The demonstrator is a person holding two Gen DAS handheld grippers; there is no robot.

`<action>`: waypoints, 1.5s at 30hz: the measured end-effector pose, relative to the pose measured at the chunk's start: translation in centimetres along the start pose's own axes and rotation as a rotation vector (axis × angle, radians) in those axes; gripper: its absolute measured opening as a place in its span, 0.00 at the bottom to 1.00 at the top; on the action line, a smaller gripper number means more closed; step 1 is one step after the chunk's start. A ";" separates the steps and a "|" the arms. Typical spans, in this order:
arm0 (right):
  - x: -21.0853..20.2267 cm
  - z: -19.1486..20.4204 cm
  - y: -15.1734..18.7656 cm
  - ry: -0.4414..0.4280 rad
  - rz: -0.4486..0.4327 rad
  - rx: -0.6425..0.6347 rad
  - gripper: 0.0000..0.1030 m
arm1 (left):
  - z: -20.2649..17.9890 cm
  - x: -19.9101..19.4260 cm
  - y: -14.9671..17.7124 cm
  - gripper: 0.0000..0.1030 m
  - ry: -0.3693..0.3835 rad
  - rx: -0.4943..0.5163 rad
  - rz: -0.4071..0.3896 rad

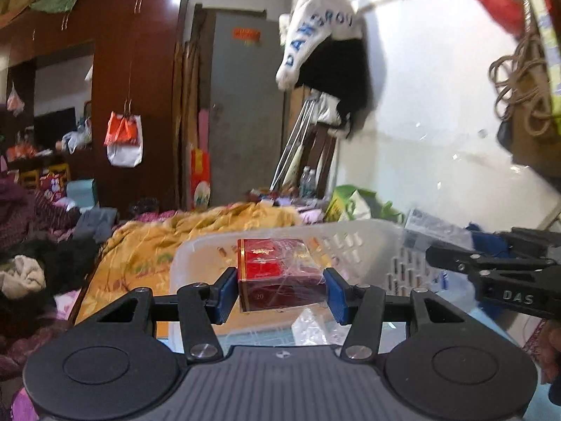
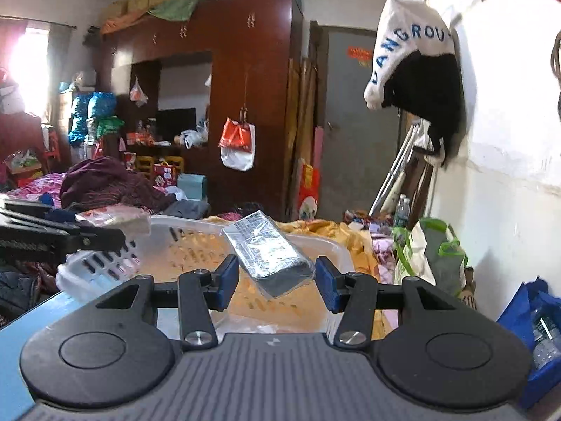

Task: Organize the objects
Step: 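Carry both items into the white basket and release them, then grasp the white wrapped pack with the left tool while the right grasps a clear bag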

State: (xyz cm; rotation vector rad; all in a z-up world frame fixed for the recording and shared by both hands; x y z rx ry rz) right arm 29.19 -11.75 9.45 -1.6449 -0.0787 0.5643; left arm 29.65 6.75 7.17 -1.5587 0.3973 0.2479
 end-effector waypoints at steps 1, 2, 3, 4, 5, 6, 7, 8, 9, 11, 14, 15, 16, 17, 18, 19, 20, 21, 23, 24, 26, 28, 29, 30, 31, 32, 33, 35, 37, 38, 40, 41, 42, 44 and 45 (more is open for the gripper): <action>0.1 0.1 0.2 0.004 0.004 -0.002 0.51 | 0.1 0.4 0.2 0.55 -0.009 -0.004 0.007; 0.2 0.2 0.4 0.000 0.012 -0.007 0.52 | 0.1 0.7 0.4 0.57 -0.021 -0.009 0.009; 0.3 0.3 0.6 -0.008 0.024 -0.006 0.66 | 0.0 0.8 0.7 0.63 -0.024 -0.007 0.010; 0.2 0.2 0.6 -0.001 0.022 0.000 0.78 | 0.1 0.8 0.9 0.75 -0.025 -0.012 0.008; -0.5 0.3 0.9 0.010 0.000 0.003 0.98 | 0.2 0.6 1.2 0.79 -0.027 -0.014 -0.002; -1.2 0.4 0.9 0.008 -0.025 -0.001 1.00 | 0.3 0.2 1.5 0.79 -0.030 -0.007 -0.012; -2.2 0.4 1.1 0.005 -0.049 0.002 1.00 | 0.3 -0.3 1.9 0.79 -0.036 -0.002 -0.023; -3.3 0.3 1.5 -0.005 -0.073 0.014 1.00 | 0.4 -1.2 2.4 0.79 -0.042 0.001 -0.037; -4.7 0.3 2.3 -0.025 -0.091 0.030 1.00 | 0.4 -2.3 2.9 0.79 -0.043 0.001 -0.052; -7.0 0.2 4.4 -0.052 -0.075 0.064 1.00 | 0.4 -5.3 5.0 0.81 -0.007 -0.007 -0.068; -10.8 0.5 8.6 -0.083 -0.044 0.113 1.00 | -0.4 -10.5 9.5 0.83 0.055 0.015 -0.113; -12.0 0.6 9.8 -0.097 -0.054 0.120 1.00 | -0.7 -12.2 11.0 0.83 0.068 0.016 -0.137; -13.3 0.8 11.1 -0.098 -0.069 0.122 1.00 | -1.2 -13.7 12.5 0.83 0.084 0.026 -0.156; -14.6 1.2 12.6 -0.088 -0.077 0.121 1.00 | -1.7 -15.1 14.0 0.83 0.097 0.042 -0.169; -15.7 1.6 14.0 -0.080 -0.083 0.122 1.00 | -2.1 -16.3 15.2 0.83 0.100 0.047 -0.184; -16.6 2.0 14.9 -0.082 -0.090 0.116 1.00 | -2.5 -17.4 16.2 0.83 0.105 0.055 -0.197; -17.1 2.4 15.3 -0.090 -0.097 0.103 1.00 | -3.0 -18.3 17.2 0.83 0.116 0.065 -0.205; -17.6 3.1 15.9 -0.099 -0.106 0.090 1.00 | -3.5 -18.8 18.0 0.83 0.126 0.071 -0.205; -17.3 4.2 16.2 -0.114 -0.094 0.057 1.00 | -4.1 -19.4 19.4 0.83 0.149 0.073 -0.205; -17.1 4.4 16.1 -0.117 -0.095 0.043 1.00 | -4.4 -19.5 20.0 0.83 0.158 0.069 -0.207; -16.9 4.8 16.3 -0.108 -0.116 0.035 1.00 | -4.8 -19.1 20.4 0.83 0.200 0.080 -0.193; -16.4 4.7 16.3 -0.119 -0.113 0.040 1.00 | -5.3 -18.5 21.1 0.83 0.220 0.108 -0.178; -16.2 4.8 16.4 -0.128 -0.101 0.041 1.00 | -5.5 -18.0 21.4 0.83 0.214 0.114 -0.160; -16.1 4.9 16.7 -0.129 -0.094 0.036 1.00 | -5.7 -17.6 21.7 0.83 0.217 0.120 -0.146; -16.1 5.2 17.0 -0.127 -0.089 0.024 1.00 | -5.8 -17.4 22.0 0.83 0.223 0.125 -0.139; -16.0 5.4 17.2 -0.126 -0.086 0.010 0.99 | -6.0 -17.1 22.2 0.83 0.224 0.132 -0.133; -16.0 5.8 17.6 -0.129 -0.084 -0.001 0.99 | -6.1 -17.0 22.3 0.83 0.219 0.137 -0.130; -15.9 6.3 17.7 -0.143 -0.076 -0.019 0.97 | -6.1 -16.5 22.3 0.83 0.203 0.145 -0.131; -15.9 6.7 18.0 -0.155 -0.071 -0.034 0.96 | -5.8 -16.1 22.5 0.83 0.196 0.145 -0.125; -15.7 7.0 18.0 -0.156 -0.069 -0.044 0.96 | -5.7 -15.9 22.6 0.83 0.197 0.142 -0.119; -15.4 7.1 18.1 -0.154 -0.061 -0.052 0.96 | -5.4 -15.5 22.6 0.83 0.194 0.136 -0.113; -15.3 7.2 18.1 -0.158 -0.057 -0.051 0.94 | -5.3 -15.3 22.5 0.83 0.192 0.134 -0.113; -15.2 7.2 18.2 -0.164 -0.054 -0.047 0.92 | -5.3 -15.2 22.5 0.83 0.193 0.134 -0.115; -15.1 7.1 18.3 -0.169 -0.046 -0.040 0.87 | -5.1 -15.2 22.5 0.83 0.190 0.130 -0.125; -15.0 7.0 18.3 -0.171 -0.043 -0.039 0.84 | -5.0 -15.2 22.5 0.83 0.188 0.131 -0.128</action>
Point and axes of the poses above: each gripper's, at about its wrist camera, not at the fingertips, and x roughly the way its jaws point, z to its left, y to its underside, the point moved 5 cm from there along x, roughly the way its jaws point, and after that the axes turned 4 degrees about -y, right-handed, at the moved point
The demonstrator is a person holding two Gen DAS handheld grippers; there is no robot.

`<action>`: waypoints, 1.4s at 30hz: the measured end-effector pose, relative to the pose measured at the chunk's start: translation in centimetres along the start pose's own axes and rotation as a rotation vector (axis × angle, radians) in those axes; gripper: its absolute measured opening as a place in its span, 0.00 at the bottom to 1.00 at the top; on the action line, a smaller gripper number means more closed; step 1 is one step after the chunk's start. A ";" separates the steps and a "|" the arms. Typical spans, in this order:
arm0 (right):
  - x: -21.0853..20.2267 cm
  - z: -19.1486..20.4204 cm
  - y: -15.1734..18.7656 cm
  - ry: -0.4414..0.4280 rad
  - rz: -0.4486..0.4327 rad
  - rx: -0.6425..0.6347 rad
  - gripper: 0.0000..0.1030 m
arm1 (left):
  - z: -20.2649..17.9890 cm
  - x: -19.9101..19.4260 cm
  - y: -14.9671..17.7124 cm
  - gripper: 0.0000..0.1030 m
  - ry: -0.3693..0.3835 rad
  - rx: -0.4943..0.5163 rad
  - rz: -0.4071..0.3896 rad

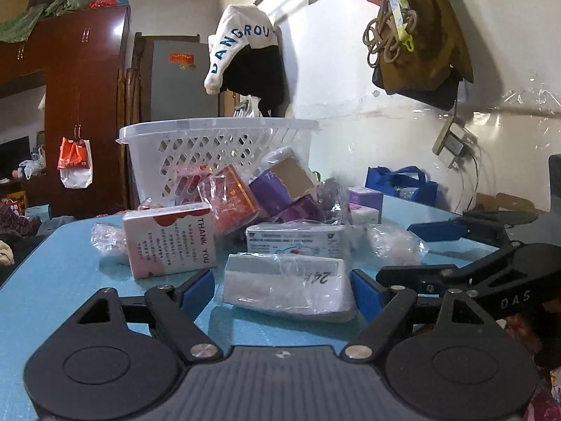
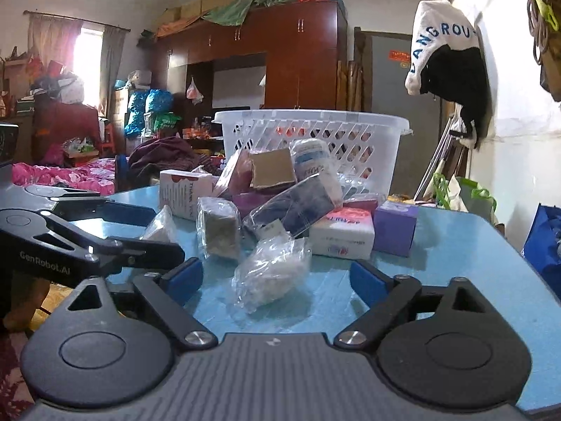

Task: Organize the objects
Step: 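Grasp the white wrapped pack with the left tool while the right grasps a clear bag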

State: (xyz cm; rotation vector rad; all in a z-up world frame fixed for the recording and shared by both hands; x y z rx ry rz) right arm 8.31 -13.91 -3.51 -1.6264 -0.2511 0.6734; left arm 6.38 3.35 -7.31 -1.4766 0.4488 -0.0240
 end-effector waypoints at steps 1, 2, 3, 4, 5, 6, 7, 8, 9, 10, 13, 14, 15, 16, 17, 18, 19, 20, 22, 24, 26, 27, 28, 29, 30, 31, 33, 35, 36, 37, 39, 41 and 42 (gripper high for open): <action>0.0 0.0 0.2 -0.001 0.001 0.002 0.83 | 0.1 0.0 0.0 0.82 -0.002 0.003 -0.001; 0.0 0.0 0.2 -0.003 0.002 0.004 0.80 | 0.1 0.0 0.1 0.81 -0.007 0.004 -0.004; 0.0 0.0 0.2 -0.004 0.002 0.005 0.78 | 0.2 -0.1 0.1 0.81 -0.014 0.006 -0.007; 0.0 0.0 0.2 -0.007 0.003 0.005 0.78 | 0.3 -0.2 0.1 0.81 -0.023 0.011 -0.011; 0.0 0.0 0.3 -0.009 0.002 0.006 0.77 | 0.3 -0.3 0.2 0.81 -0.029 0.020 -0.018; 0.0 -0.1 0.3 -0.010 0.002 0.008 0.77 | 0.3 -0.5 0.2 0.81 -0.030 0.028 -0.022; 0.0 -0.1 0.4 -0.012 0.001 0.010 0.77 | 0.3 -0.5 0.2 0.81 -0.030 0.030 -0.025; 0.0 -0.1 0.4 -0.013 0.000 0.012 0.77 | 0.3 -0.5 0.1 0.81 -0.028 0.030 -0.026; -0.1 -0.1 0.4 -0.015 0.001 0.012 0.75 | 0.3 -0.4 0.1 0.81 -0.025 0.033 -0.025; 0.0 -0.1 0.4 -0.018 0.001 0.012 0.74 | 0.3 -0.4 0.1 0.81 -0.025 0.036 -0.024; -0.1 0.0 0.4 -0.029 0.002 0.015 0.66 | 0.3 -0.3 0.0 0.82 -0.028 0.034 -0.025; -0.1 0.0 0.3 -0.031 0.001 0.019 0.61 | 0.4 -0.2 0.0 0.82 -0.028 0.035 -0.024; -0.1 -0.1 0.3 -0.029 0.000 0.021 0.55 | 0.3 -0.1 0.1 0.82 -0.030 0.036 -0.023; -0.2 -0.1 0.3 -0.027 0.000 0.022 0.54 | 0.3 0.0 0.1 0.82 -0.030 0.037 -0.019; -0.2 -0.2 0.3 -0.030 0.001 0.026 0.53 | 0.3 0.1 0.2 0.82 -0.030 0.039 -0.011; -0.2 -0.3 0.3 -0.030 0.002 0.030 0.51 | 0.3 0.3 0.2 0.82 -0.029 0.041 -0.004; -0.3 -0.4 0.3 -0.033 0.000 0.033 0.50 | 0.3 0.4 0.3 0.82 -0.025 0.037 -0.005; -0.4 -0.5 0.2 -0.033 -0.001 0.037 0.48 | 0.3 0.4 0.3 0.82 -0.024 0.034 -0.004; -0.5 -0.6 0.1 -0.026 -0.003 0.040 0.46 | 0.4 0.4 0.3 0.79 -0.020 0.031 -0.006; -0.6 -0.7 0.1 -0.022 -0.004 0.040 0.46 | 0.4 0.2 0.3 0.78 -0.029 0.031 -0.019; -0.7 -0.7 0.0 -0.020 -0.007 0.041 0.46 | 0.5 -0.2 0.2 0.78 -0.038 0.034 -0.037; -0.7 -0.8 0.0 -0.017 -0.009 0.039 0.46 | 0.5 -0.4 0.2 0.78 -0.039 0.033 -0.048; -0.8 -0.8 -0.1 -0.014 -0.012 0.038 0.46 | 0.6 -0.6 0.1 0.78 -0.042 0.032 -0.057; -0.9 -0.9 -0.2 -0.011 -0.016 0.037 0.46 | 0.6 -0.7 0.0 0.78 -0.045 0.034 -0.061; -1.0 -0.9 -0.2 -0.009 -0.018 0.036 0.46 | 0.7 -0.8 -0.1 0.78 -0.048 0.035 -0.065; -1.0 -0.9 -0.3 -0.006 -0.021 0.035 0.46 | 0.7 -0.9 -0.1 0.78 -0.050 0.034 -0.068; -1.2 -1.1 -0.5 0.002 -0.028 0.034 0.46 | 0.9 -0.9 -0.2 0.78 -0.052 0.030 -0.069; -1.3 -1.4 -0.6 0.010 -0.032 0.038 0.46 | 1.1 -0.9 -0.3 0.78 -0.053 0.022 -0.070; -1.3 -1.5 -0.7 0.014 -0.034 0.040 0.46 | 1.2 -0.9 -0.3 0.78 -0.055 0.020 -0.068; -1.4 -1.7 -0.7 0.020 -0.036 0.044 0.46 | 1.3 -1.0 -0.3 0.77 -0.059 0.018 -0.070; -1.4 -1.9 -0.8 0.026 -0.038 0.046 0.46 | 1.5 -1.1 -0.4 0.77 -0.065 0.008 -0.072; -1.5 -2.2 -0.9 0.032 -0.041 0.046 0.46 | 1.7 -1.1 -0.5 0.77 -0.071 0.002 -0.072; -1.5 -2.2 -0.9 0.033 -0.042 0.046 0.46 | 1.8 -1.1 -0.5 0.78 -0.075 -0.001 -0.073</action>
Point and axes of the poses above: each gripper's, at about its wrist camera, not at the fingertips, and x roughly the way its jaws point, z to its left, y to its underside, the point moved 5 cm from there along x, roughly the way its jaws point, and after that the axes turned 4 degrees about -y, right-handed, at the moved point
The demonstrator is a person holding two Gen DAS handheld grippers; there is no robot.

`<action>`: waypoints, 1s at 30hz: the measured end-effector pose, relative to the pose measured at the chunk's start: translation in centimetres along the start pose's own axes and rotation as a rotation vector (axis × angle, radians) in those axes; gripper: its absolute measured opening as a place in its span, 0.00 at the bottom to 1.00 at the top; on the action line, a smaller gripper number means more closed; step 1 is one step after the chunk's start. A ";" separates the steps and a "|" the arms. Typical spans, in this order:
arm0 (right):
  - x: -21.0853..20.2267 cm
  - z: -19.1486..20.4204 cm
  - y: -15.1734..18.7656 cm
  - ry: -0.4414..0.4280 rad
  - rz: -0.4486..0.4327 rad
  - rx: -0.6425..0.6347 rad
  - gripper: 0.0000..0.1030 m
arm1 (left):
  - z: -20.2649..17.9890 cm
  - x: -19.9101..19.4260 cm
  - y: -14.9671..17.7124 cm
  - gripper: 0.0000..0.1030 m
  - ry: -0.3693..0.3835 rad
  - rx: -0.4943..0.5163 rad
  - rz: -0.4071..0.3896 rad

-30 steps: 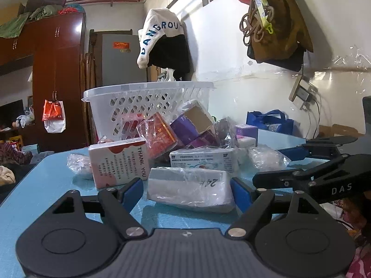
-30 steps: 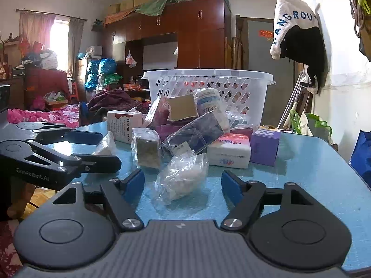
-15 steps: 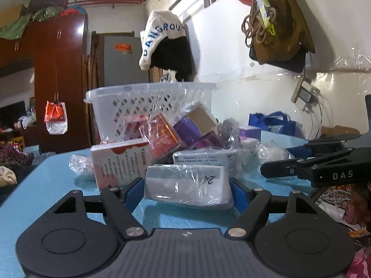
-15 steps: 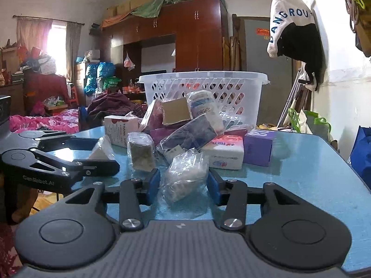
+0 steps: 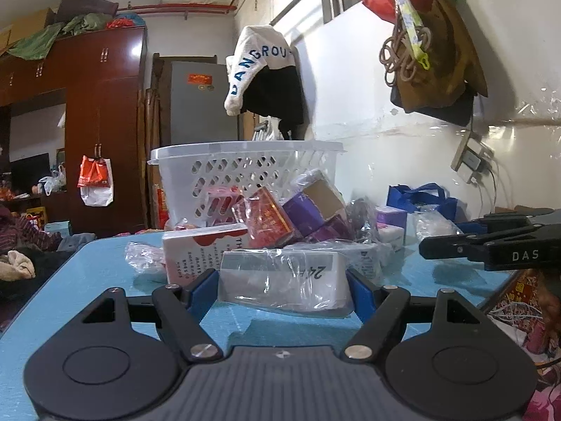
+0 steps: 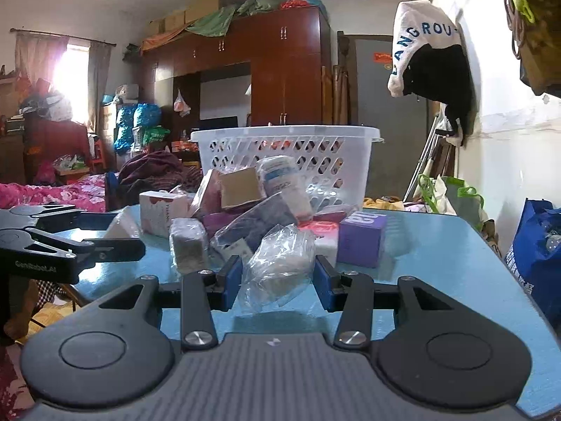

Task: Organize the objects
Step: 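Grasp the white wrapped pack with the left tool while the right grasps a clear bag, then drop both held items into the white basket by opening both tools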

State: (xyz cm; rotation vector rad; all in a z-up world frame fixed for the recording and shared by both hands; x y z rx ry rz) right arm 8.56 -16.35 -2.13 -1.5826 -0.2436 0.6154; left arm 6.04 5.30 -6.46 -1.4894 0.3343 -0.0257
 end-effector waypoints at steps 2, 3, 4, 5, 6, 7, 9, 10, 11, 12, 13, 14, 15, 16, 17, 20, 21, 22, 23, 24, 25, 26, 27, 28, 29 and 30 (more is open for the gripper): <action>0.0 -0.2 0.0 0.001 -0.001 0.001 0.46 | 0.2 0.1 0.0 0.78 -0.002 -0.004 0.001; 0.0 -0.2 -0.1 0.003 -0.001 0.000 0.46 | 0.3 0.1 0.0 0.78 -0.004 -0.006 0.000; 0.0 -0.3 -0.1 0.004 -0.001 0.000 0.46 | 0.4 0.1 0.0 0.78 -0.005 -0.008 0.000; 0.0 -0.3 -0.1 0.005 -0.002 0.000 0.46 | 0.4 0.1 0.0 0.77 -0.005 -0.010 0.000; 0.0 -0.3 -0.1 0.005 -0.003 0.000 0.46 | 0.4 0.0 -0.1 0.77 -0.004 -0.012 -0.002; 0.0 -0.2 -0.1 0.007 -0.004 -0.002 0.46 | 0.4 -0.1 -0.1 0.77 -0.004 -0.014 -0.006; -0.1 -0.2 -0.3 0.009 -0.007 -0.003 0.46 | 0.5 -0.2 -0.3 0.77 -0.003 -0.017 -0.015; -0.1 -0.3 -0.4 0.010 -0.010 -0.003 0.46 | 0.6 -0.3 -0.5 0.77 -0.003 -0.017 -0.019; -0.2 -0.3 -0.6 0.011 -0.014 -0.004 0.46 | 0.6 -0.4 -0.7 0.77 -0.004 -0.019 -0.025; -0.3 -0.3 -0.8 0.012 -0.020 -0.003 0.46 | 0.7 -0.5 -0.9 0.77 -0.006 -0.023 -0.031; -0.3 -0.4 -1.2 0.012 -0.027 -0.003 0.46 | 0.9 -0.7 -1.2 0.77 -0.011 -0.028 -0.037; -0.3 -0.4 -1.6 0.012 -0.033 -0.006 0.46 | 1.0 -0.7 -1.5 0.77 -0.019 -0.032 -0.045; -0.3 -0.4 -2.1 0.010 -0.039 -0.011 0.46 | 1.2 -0.8 -2.0 0.77 -0.027 -0.033 -0.055; -0.2 -0.3 -2.7 0.012 -0.049 -0.020 0.46 | 1.5 -0.8 -2.6 0.77 -0.037 -0.039 -0.066; -0.1 -0.4 -3.5 0.016 -0.062 -0.028 0.46 | 1.9 -0.7 -3.3 0.77 -0.047 -0.044 -0.078; 0.9 -0.9 -6.2 0.003 -0.087 -0.025 0.46 | 3.1 -0.1 -6.1 0.77 -0.076 -0.053 -0.114; 1.5 -1.1 -7.2 0.000 -0.093 -0.028 0.46 | 3.4 0.3 -7.2 0.77 -0.078 -0.057 -0.119; 2.2 -1.3 -8.4 0.003 -0.100 -0.034 0.46 | 3.7 0.8 -8.3 0.77 -0.080 -0.061 -0.125; 3.1 -1.5 -9.8 0.008 -0.102 -0.038 0.46 | 4.0 1.6 -9.6 0.77 -0.082 -0.063 -0.129; 4.3 -1.8 -11.2 0.002 -0.101 -0.032 0.46 | 4.2 2.4 -10.8 0.77 -0.089 -0.058 -0.129; 5.3 -2.0 -12.1 -0.007 -0.096 -0.027 0.46 | 4.5 3.4 -12.0 0.77 -0.097 -0.061 -0.131; 6.8 -2.4 -13.4 -0.012 -0.089 -0.025 0.46 | 4.8 4.4 -13.2 0.77 -0.106 -0.073 -0.134; 8.3 -2.7 -14.5 -0.002 -0.085 -0.030 0.46 | 5.1 5.7 -14.4 0.77 -0.121 -0.079 -0.132; 9.7 -3.0 -15.1 0.013 -0.075 -0.037 0.46 | 5.4 7.1 -15.4 0.77 -0.143 -0.082 -0.131; 11.7 -3.4 -15.9 0.020 -0.045 -0.039 0.46 | 5.7 8.7 -16.4 0.77 -0.162 -0.089 -0.119; 12.9 -3.8 -16.2 0.028 -0.019 -0.033 0.46 | 6.1 10.4 -17.1 0.77 -0.169 -0.104 -0.087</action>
Point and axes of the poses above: each gripper's, at about its wrist camera, not at the fingertips, and x roughly the way its jaws point, z to its left, y to its underside, the point moved 5 cm from there along x, roughly the way its jaws point, and after that the axes turned 4 degrees about -y, right-handed, at the moved point
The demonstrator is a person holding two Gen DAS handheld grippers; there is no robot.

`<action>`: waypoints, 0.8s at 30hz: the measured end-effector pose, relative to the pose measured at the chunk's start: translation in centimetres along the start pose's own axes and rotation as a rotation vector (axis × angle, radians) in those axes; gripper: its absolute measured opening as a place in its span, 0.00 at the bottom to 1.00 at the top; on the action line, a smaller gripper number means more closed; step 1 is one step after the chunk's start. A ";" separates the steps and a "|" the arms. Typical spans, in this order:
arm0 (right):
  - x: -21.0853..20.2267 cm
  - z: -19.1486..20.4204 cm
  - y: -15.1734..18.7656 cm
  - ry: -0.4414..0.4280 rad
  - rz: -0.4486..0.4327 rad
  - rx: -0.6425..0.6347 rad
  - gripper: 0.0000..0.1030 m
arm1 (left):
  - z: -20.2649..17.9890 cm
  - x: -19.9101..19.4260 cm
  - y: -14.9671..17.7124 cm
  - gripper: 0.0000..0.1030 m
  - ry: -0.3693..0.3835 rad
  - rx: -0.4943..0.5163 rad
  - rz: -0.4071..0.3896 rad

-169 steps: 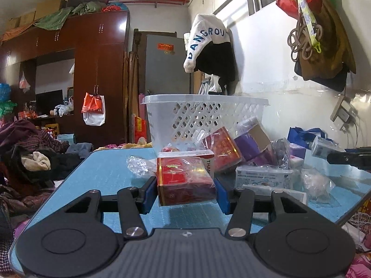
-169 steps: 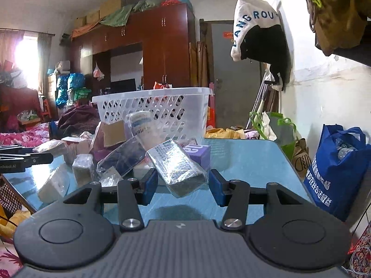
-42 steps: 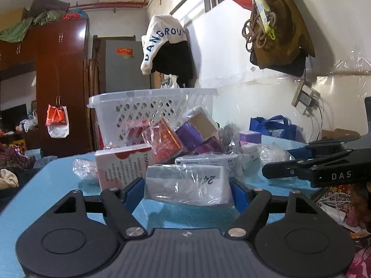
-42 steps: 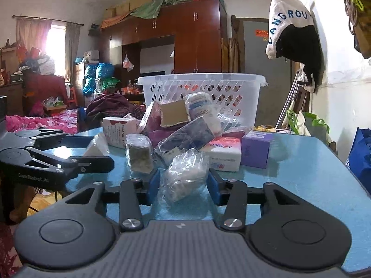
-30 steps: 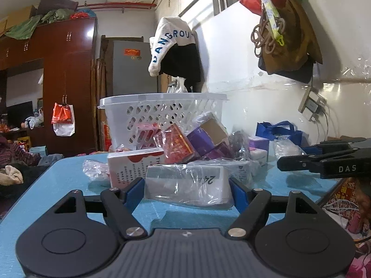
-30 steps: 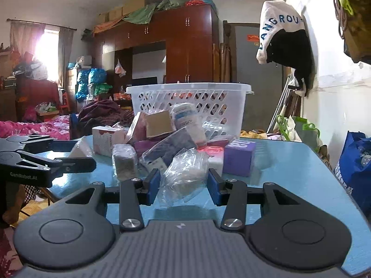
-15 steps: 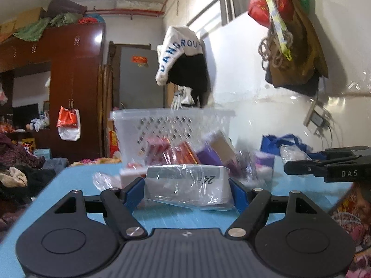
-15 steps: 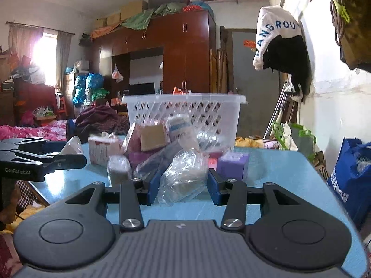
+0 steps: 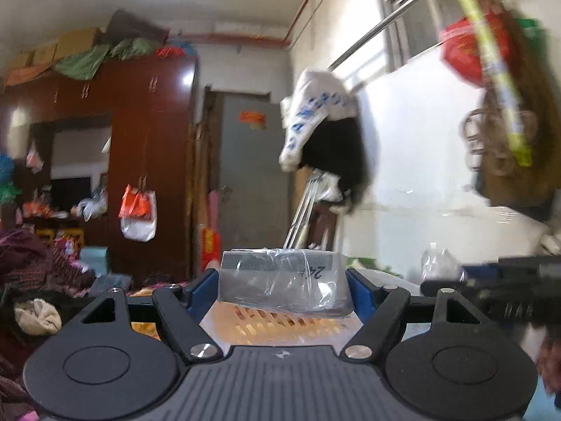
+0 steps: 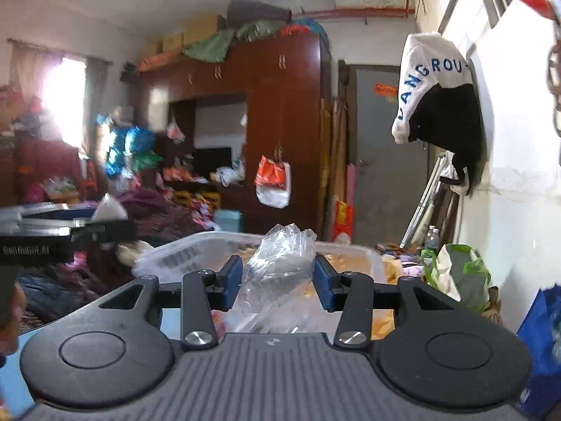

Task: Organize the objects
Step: 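Drop both held items into the white basket by opening both tools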

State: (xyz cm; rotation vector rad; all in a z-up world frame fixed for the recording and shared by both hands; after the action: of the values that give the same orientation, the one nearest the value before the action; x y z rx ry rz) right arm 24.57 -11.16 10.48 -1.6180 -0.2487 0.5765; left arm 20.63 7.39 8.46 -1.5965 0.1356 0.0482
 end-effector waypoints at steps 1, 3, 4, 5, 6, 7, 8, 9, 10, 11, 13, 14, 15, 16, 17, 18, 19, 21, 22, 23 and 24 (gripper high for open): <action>1.5 -0.5 -0.2 0.013 0.025 0.009 0.46 | 0.0 1.8 -0.3 0.77 0.002 -0.018 0.041; 4.1 -1.0 -0.1 0.034 0.075 0.008 0.46 | 0.0 4.8 -0.3 0.77 0.005 -0.037 0.119; 4.6 -1.2 0.2 0.042 0.083 0.007 0.46 | 0.0 5.8 -0.1 0.77 0.001 -0.039 0.147; 5.1 -1.2 0.4 0.045 0.091 -0.002 0.46 | -0.1 6.7 0.4 0.77 0.001 -0.038 0.184; 5.3 -1.3 0.7 0.044 0.098 -0.003 0.46 | -0.1 7.2 0.7 0.77 0.008 -0.040 0.202; 5.5 -1.5 1.0 0.036 0.101 0.007 0.46 | -0.1 7.5 1.0 0.78 0.009 -0.041 0.201; 5.5 -1.6 1.1 0.027 0.100 0.015 0.48 | 0.0 7.6 1.1 0.81 -0.005 -0.039 0.187; 5.5 -1.8 1.0 0.025 0.093 0.025 0.54 | 0.2 7.7 1.2 0.85 -0.017 -0.041 0.178; 5.1 -2.0 1.1 0.028 0.078 0.040 0.62 | 0.3 7.8 1.3 0.92 -0.022 -0.052 0.182; 4.4 -2.0 1.0 0.033 0.059 0.053 0.84 | 0.5 7.8 1.4 0.93 -0.020 -0.061 0.187; 2.2 -1.9 1.0 0.039 -0.013 0.061 1.00 | 0.7 6.8 1.6 0.93 -0.019 -0.057 0.177; 0.7 -1.9 1.2 0.030 -0.051 0.066 1.00 | 0.9 5.9 1.7 0.93 -0.021 -0.047 0.159; -0.2 -1.9 1.4 0.024 -0.066 0.073 1.00 | 1.0 5.0 1.9 0.93 -0.023 -0.046 0.147; -1.3 -2.3 1.9 0.024 -0.071 0.099 1.00 | 1.3 4.1 2.0 0.93 -0.019 -0.052 0.147; -2.4 -2.5 2.6 0.027 -0.067 0.131 1.00 | 1.6 2.8 2.4 0.93 -0.007 -0.058 0.152; -3.2 -2.8 3.4 0.026 -0.051 0.160 1.00 | 1.9 1.3 3.1 0.93 0.011 -0.069 0.149; -4.1 -3.1 4.6 0.025 -0.021 0.183 1.00 | 2.1 -0.2 4.0 0.93 0.027 -0.074 0.148; -5.5 -3.5 7.1 0.034 0.038 0.211 1.00 | 2.5 -3.2 6.2 0.93 0.053 -0.074 0.150; -6.1 -3.6 8.2 0.038 0.072 0.212 1.00 | 2.7 -4.8 7.5 0.93 0.065 -0.072 0.156; -6.5 -3.7 9.3 0.038 0.107 0.209 1.00 | 2.7 -5.8 8.6 0.93 0.076 -0.071 0.167; -6.7 -3.7 9.8 0.038 0.123 0.211 1.00 | 2.7 -6.8 9.6 0.93 0.087 -0.075 0.176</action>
State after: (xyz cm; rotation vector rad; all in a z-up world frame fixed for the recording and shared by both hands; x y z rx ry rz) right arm 19.01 -18.97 2.51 -1.4446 -0.0573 0.6431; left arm 12.95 10.27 -0.33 -1.6589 0.3449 0.1218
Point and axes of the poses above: each gripper's, at about its wrist camera, not at the fingertips, and x roughly the way its jaws point, z to its left, y to its underside, the point moved 5 cm from there along x, roughly the way its jaws point, and after that the axes turned 4 degrees about -y, right-handed, at the moved point
